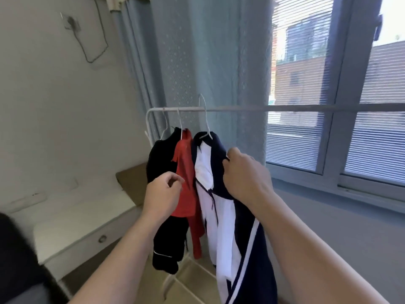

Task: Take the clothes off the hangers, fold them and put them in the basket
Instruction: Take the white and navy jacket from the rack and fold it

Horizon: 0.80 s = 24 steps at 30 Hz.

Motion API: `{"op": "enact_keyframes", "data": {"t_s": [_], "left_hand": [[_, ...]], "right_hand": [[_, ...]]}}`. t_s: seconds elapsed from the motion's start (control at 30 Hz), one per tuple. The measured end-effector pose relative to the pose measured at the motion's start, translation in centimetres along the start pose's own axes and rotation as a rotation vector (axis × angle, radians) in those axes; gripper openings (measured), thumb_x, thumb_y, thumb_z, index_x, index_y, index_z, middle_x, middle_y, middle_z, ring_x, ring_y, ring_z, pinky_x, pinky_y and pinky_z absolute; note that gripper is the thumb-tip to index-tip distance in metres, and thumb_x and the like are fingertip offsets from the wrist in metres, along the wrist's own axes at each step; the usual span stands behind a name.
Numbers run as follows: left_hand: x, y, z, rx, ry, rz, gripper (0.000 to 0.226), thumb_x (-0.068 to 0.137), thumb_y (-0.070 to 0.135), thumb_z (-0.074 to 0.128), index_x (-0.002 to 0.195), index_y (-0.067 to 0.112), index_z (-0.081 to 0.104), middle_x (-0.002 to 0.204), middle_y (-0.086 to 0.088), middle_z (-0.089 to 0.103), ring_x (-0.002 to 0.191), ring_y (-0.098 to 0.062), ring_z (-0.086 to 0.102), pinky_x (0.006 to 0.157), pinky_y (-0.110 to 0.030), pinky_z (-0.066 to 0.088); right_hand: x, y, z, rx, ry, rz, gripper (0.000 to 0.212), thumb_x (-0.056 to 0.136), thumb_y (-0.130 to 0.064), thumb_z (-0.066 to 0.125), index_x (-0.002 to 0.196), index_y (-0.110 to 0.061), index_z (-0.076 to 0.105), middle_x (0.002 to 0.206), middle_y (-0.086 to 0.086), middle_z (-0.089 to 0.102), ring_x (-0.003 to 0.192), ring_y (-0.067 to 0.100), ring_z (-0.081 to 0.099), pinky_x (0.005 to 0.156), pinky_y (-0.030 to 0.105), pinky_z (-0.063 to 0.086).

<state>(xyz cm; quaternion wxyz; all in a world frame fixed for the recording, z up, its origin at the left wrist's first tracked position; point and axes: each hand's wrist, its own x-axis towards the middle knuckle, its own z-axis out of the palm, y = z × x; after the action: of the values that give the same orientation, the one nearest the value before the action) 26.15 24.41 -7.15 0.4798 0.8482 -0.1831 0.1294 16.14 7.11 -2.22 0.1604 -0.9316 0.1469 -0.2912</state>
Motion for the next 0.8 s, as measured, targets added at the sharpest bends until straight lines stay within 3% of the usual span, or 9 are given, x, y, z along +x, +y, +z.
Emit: {"op": "enact_keyframes", "data": {"t_s": [0.1, 0.2, 0.27, 0.4, 0.53, 0.6, 0.67, 0.73, 0.8], "left_hand": [[-1.6, -0.2, 1.0, -0.042, -0.039, -0.002, 0.018, 0.091, 0.016, 0.055, 0.091, 0.029, 0.068, 0.086, 0.009, 0.07, 0.071, -0.003, 0.061, 0.057, -0.015, 0.041], [-3.2, 0.0, 1.8, -0.012, -0.051, 0.017, 0.022, 0.09, 0.017, 0.058, 0.109, 0.024, 0.065, 0.102, 0.013, 0.065, 0.089, 0.002, 0.057, 0.071, -0.011, 0.04], [-4.0, -0.4, 2.0, 0.028, -0.04, 0.043, 0.029, 0.086, 0.018, 0.061, 0.115, 0.022, 0.061, 0.109, 0.009, 0.06, 0.093, -0.007, 0.058, 0.078, -0.02, 0.046], [-4.9, -1.9, 1.3, 0.125, -0.031, 0.005, 0.042, 0.072, 0.037, 0.055, 0.106, 0.013, 0.056, 0.102, -0.008, 0.062, 0.095, -0.03, 0.06, 0.08, -0.048, 0.056], [-6.7, -2.2, 0.4, 0.326, -0.022, 0.058, 0.068, 0.087, 0.037, 0.062, 0.146, 0.017, 0.034, 0.144, -0.003, 0.044, 0.13, -0.025, 0.045, 0.107, -0.043, 0.042], [-7.6, -1.9, -0.5, 0.352, -0.034, 0.077, 0.066, 0.093, 0.024, 0.058, 0.152, 0.018, 0.027, 0.152, -0.002, 0.034, 0.132, -0.025, 0.045, 0.104, -0.039, 0.043], [-7.4, -2.3, -1.2, 0.375, -0.073, 0.104, 0.055, 0.096, 0.016, 0.048, 0.149, 0.021, 0.033, 0.151, 0.0, 0.038, 0.126, -0.023, 0.05, 0.096, -0.036, 0.046], [-7.0, -2.2, -2.0, 0.373, -0.071, 0.172, 0.045, 0.096, 0.011, 0.042, 0.14, 0.023, 0.049, 0.138, 0.001, 0.053, 0.121, -0.02, 0.054, 0.093, -0.033, 0.046], [-6.9, -1.9, -2.4, 0.351, -0.01, 0.221, 0.033, 0.098, 0.009, 0.043, 0.121, 0.019, 0.064, 0.113, 0.001, 0.066, 0.103, -0.019, 0.06, 0.077, -0.026, 0.044]], "right_hand": [[-3.3, 1.0, -1.2, -0.103, -0.012, -0.037, 0.014, 0.1, -0.025, 0.039, 0.087, -0.019, 0.037, 0.07, -0.007, 0.043, 0.056, 0.019, 0.043, 0.05, 0.031, 0.029], [-5.8, 1.7, -2.3, -0.176, -0.068, -0.063, 0.016, 0.102, -0.029, 0.037, 0.088, -0.02, 0.039, 0.074, -0.005, 0.049, 0.064, 0.024, 0.051, 0.051, 0.032, 0.031], [-7.0, 2.2, -2.9, -0.186, -0.116, -0.08, 0.014, 0.102, -0.03, 0.037, 0.092, -0.021, 0.042, 0.078, -0.005, 0.053, 0.072, 0.027, 0.056, 0.056, 0.034, 0.039], [-8.9, 3.0, -5.0, -0.191, -0.215, -0.193, 0.015, 0.103, -0.036, 0.036, 0.096, -0.025, 0.043, 0.084, -0.007, 0.06, 0.075, 0.025, 0.058, 0.069, 0.039, 0.051], [-10.1, 4.4, -6.9, -0.109, -0.262, -0.255, 0.019, 0.103, -0.045, 0.034, 0.097, -0.029, 0.045, 0.085, -0.01, 0.059, 0.077, 0.02, 0.058, 0.074, 0.04, 0.051], [-10.1, 5.5, -7.8, -0.078, -0.29, -0.279, 0.018, 0.103, -0.047, 0.034, 0.099, -0.033, 0.044, 0.088, -0.015, 0.059, 0.079, 0.017, 0.058, 0.075, 0.038, 0.05], [-10.1, 6.8, -8.5, -0.066, -0.314, -0.302, 0.012, 0.103, -0.049, 0.034, 0.099, -0.039, 0.041, 0.089, -0.019, 0.057, 0.081, 0.014, 0.057, 0.077, 0.036, 0.049], [-10.1, 7.7, -8.7, -0.075, -0.314, -0.322, 0.011, 0.102, -0.05, 0.034, 0.098, -0.041, 0.039, 0.088, -0.018, 0.058, 0.079, 0.013, 0.056, 0.076, 0.035, 0.048], [-10.1, 8.5, -8.7, -0.062, -0.31, -0.336, 0.014, 0.102, -0.05, 0.034, 0.1, -0.039, 0.042, 0.088, -0.018, 0.06, 0.078, 0.011, 0.056, 0.074, 0.033, 0.048]]}}
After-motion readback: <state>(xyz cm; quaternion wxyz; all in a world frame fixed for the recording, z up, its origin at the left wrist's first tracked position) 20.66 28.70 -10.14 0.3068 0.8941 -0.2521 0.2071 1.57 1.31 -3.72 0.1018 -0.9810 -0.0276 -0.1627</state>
